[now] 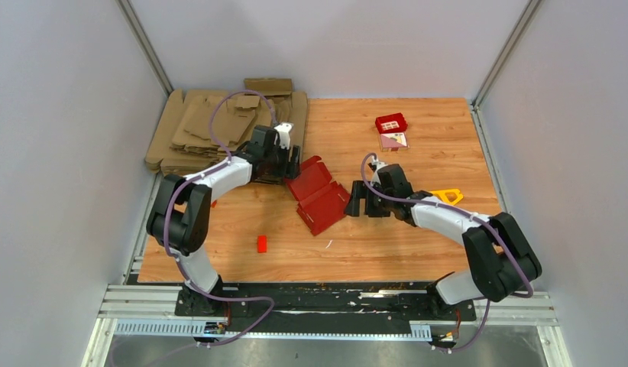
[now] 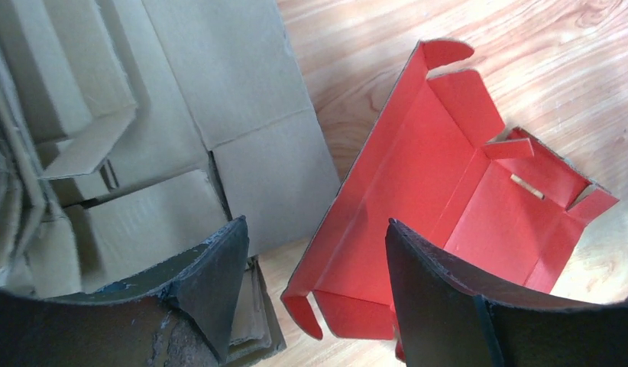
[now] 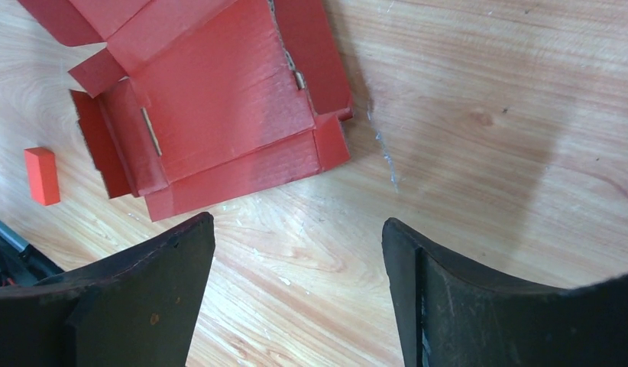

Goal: Fold the paper box

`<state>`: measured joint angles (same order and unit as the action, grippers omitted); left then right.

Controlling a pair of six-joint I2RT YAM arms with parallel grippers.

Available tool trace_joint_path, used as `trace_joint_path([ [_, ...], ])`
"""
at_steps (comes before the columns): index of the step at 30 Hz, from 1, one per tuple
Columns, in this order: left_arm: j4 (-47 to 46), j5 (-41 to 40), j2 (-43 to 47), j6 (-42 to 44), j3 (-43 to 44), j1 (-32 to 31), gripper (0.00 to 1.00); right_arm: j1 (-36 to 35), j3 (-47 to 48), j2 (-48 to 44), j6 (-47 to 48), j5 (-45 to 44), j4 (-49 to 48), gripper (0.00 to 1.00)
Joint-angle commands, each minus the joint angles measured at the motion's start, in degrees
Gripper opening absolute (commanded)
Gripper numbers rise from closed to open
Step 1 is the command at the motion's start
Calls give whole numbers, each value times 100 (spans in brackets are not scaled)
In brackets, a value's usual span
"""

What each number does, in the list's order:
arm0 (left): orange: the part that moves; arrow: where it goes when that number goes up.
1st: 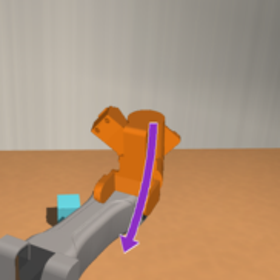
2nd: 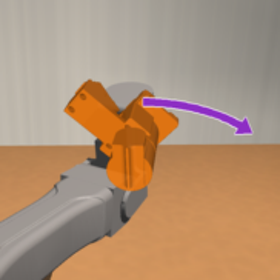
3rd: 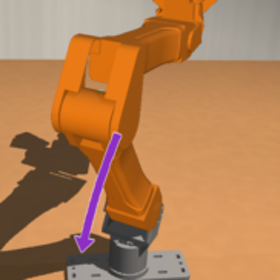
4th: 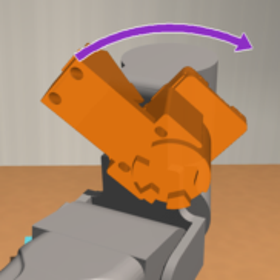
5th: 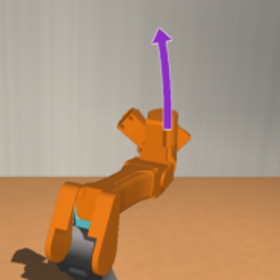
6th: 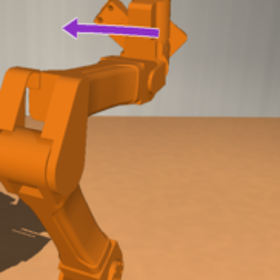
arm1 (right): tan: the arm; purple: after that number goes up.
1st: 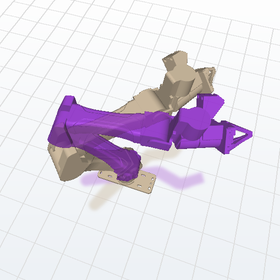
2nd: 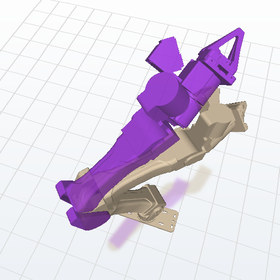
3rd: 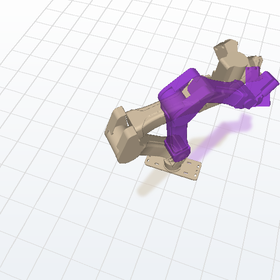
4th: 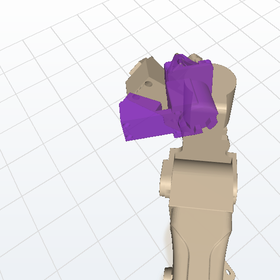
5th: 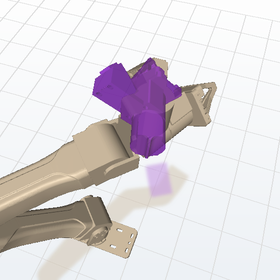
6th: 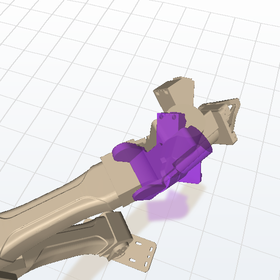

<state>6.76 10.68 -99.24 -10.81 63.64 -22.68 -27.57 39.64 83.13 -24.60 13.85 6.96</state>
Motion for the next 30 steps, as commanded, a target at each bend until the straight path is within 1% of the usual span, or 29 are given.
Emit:
trace_joint_path([
  [1, 239, 554, -172, -94, 316, 33, 73, -38, -130, -280, -271, 215, -421, 81],
  [6, 358, 941, -298, -153, 372, 37, 69, -31, -135, -320, -274, 189, -288, 79],
  [11, 183, 1616, -131, -358, 173, 35, 59, -37, -133, -390, -310, 194, -188, 76],
  [13, -53, 1816, -8, -495, -28, 35, 53, -37, -110, -384, -311, 160, -90, 76],
  [15, -165, 2010, 77, -584, -191, 35, 45, -28, -105, -426, -344, 122, 25, 75],
  [20, -637, 2313, 297, -888, -697, 35, 28, -20, -309, -894, -610, -102, 234, 75],
  [23, -1102, 2487, 401, -1132, -966, 35, 23, -3, -387, -1189, -643, -299, 444, 75],
  [27, -1617, 2606, 520, -1454, -1296, 28, 20, 44, -426, -1430, -570, -532, 773, 76],
  [29, -1765, 2607, 560, -1557, -1450, 26, 19, 148, -455, -1421, -679, -469, 839, 76],
  [30, -1780, 2588, 575, -1588, -1491, 22, 19, 260, -452, -1343, -750, -252, 857, 75],
])
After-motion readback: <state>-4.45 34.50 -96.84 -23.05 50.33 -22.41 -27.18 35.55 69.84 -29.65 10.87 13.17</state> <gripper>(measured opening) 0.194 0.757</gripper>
